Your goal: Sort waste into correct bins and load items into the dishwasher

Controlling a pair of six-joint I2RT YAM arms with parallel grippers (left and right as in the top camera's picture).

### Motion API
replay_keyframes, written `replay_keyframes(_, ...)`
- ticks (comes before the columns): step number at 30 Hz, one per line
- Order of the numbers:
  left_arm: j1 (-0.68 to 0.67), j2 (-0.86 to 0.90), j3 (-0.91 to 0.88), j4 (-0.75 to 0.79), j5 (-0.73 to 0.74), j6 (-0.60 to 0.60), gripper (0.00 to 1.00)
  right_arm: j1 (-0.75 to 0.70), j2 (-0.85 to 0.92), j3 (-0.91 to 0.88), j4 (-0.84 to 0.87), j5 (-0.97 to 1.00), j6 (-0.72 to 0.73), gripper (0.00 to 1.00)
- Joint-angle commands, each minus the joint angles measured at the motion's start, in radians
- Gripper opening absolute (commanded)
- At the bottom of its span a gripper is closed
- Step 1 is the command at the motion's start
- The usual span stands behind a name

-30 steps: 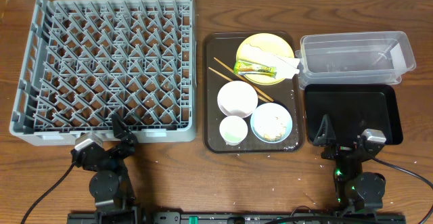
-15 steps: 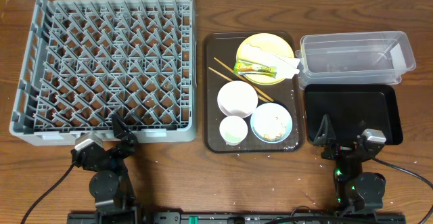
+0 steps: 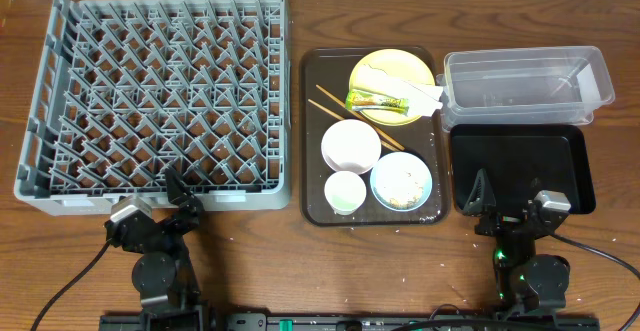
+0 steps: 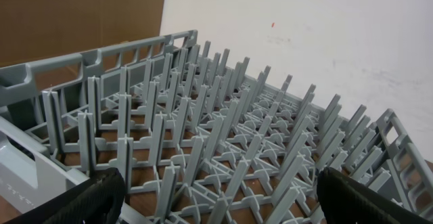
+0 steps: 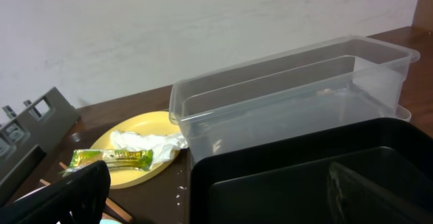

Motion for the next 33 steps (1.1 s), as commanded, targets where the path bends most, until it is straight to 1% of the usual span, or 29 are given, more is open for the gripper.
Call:
replay_keyframes(1, 0.005, -0.007, -0.021, -0.034, -0.002, 0.013, 0.92, 0.009, -0.008, -0.002, -0.005, -0.005, -0.008, 0.99)
replay_keyframes(18, 0.005, -0.007, -0.021, -0.034, -0.002, 0.013, 0.92, 0.008, -0.008, -0.002, 0.009, -0.020, 0.000, 0.99)
replay_keyframes(23, 0.005, -0.007, -0.021, -0.034, -0.002, 0.013, 0.92, 0.008, -0.008, -0.002, 0.068, -0.112, -0.002, 0.99)
replay_keyframes(28, 0.005, -0.007, -0.021, -0.034, -0.002, 0.013, 0.92, 0.008, -0.008, 0.001, 0.172, -0.201, -0.012, 0.99)
replay_keyframes(33, 0.005, -0.007, -0.021, -0.034, -0.002, 0.013, 0.92, 0.008, -0.005, 0.052, 0.187, -0.219, -0.012, 0.99)
